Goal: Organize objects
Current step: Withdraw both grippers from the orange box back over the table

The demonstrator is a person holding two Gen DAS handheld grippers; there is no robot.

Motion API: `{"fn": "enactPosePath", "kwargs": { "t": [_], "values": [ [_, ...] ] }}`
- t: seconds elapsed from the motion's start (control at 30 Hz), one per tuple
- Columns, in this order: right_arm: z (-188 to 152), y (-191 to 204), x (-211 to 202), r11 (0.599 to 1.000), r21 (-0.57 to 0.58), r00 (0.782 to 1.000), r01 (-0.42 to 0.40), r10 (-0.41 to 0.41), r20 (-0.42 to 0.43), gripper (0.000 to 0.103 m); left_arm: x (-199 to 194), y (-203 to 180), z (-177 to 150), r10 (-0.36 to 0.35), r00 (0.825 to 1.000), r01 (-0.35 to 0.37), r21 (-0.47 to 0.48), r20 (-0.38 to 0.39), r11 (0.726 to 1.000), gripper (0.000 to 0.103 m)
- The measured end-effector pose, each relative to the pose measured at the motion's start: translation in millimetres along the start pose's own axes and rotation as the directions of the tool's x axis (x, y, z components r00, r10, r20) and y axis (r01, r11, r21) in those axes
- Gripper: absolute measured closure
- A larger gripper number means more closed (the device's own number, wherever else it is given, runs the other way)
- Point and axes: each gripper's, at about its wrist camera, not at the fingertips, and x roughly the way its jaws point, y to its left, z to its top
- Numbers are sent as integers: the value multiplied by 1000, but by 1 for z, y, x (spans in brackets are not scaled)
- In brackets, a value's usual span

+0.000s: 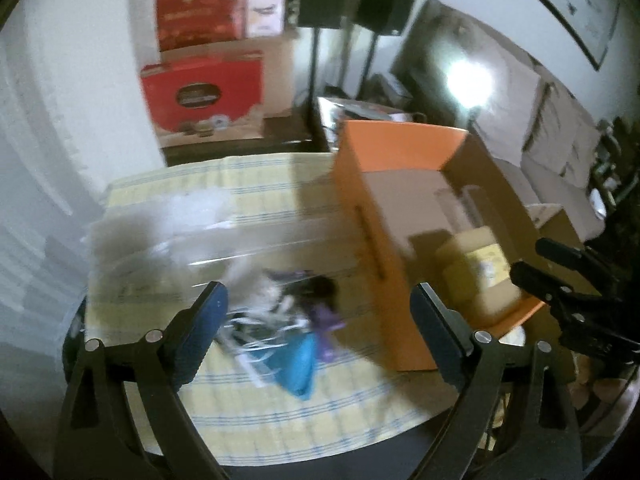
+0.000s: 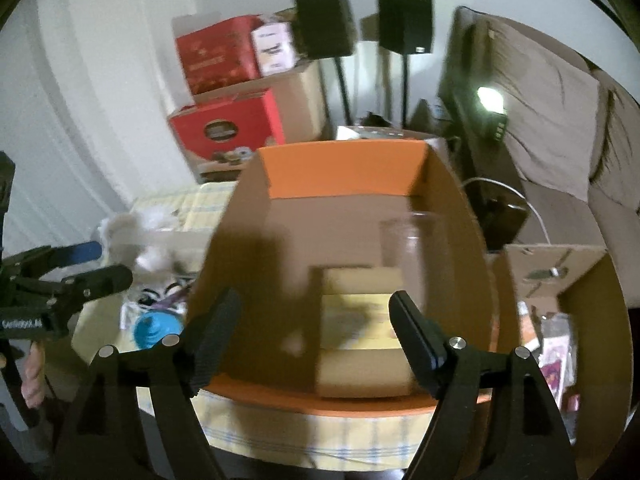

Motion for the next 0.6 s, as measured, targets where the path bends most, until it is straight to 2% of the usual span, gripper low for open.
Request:
{"fn": "enactPosePath", "kwargs": {
  "t": [0.17,0.3,0.6],
  "values": [
    [0,31,10,998,-40,998,-55,55,-4,24,-7,34,-16,80,996,-79,-24,45,997,11],
    [-1,58,19,992,-69,994,-107,107,-5,24,-8,56,-29,120,992,-118,-37,47,992,11],
    [-9,113,41,970,-152,982,-190,185,-46,24,11,101,-54,77,997,-79,-125,-21,989,11]
  ]
}}
